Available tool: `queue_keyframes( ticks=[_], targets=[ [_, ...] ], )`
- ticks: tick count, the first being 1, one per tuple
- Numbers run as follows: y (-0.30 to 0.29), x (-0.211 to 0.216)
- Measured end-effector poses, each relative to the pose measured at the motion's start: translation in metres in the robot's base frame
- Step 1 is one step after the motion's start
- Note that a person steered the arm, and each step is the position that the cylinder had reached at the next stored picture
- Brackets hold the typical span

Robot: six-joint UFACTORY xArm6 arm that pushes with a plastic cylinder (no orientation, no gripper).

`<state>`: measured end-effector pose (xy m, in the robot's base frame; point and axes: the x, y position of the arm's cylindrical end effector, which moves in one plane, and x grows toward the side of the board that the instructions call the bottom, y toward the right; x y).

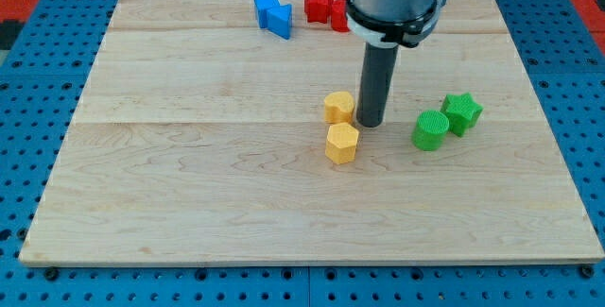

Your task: Push the hexagon into the heart

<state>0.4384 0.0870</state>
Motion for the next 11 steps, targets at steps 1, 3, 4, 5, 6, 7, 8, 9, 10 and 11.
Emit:
queue_keyframes(
  ticks=[1, 3, 4, 5, 6, 7, 8, 9, 10, 11],
  targets=[
    [-0.011, -0.019],
    [-0.051, -0.007],
    [0.0, 0.003],
    [0.021, 0.05],
    [-0.01, 0.081],
    [-0.055, 0.029],
    [-0.067, 0.015],
    [0.004, -0.042],
    [-0.027, -0.097],
    [-0.062, -0.117]
  ],
)
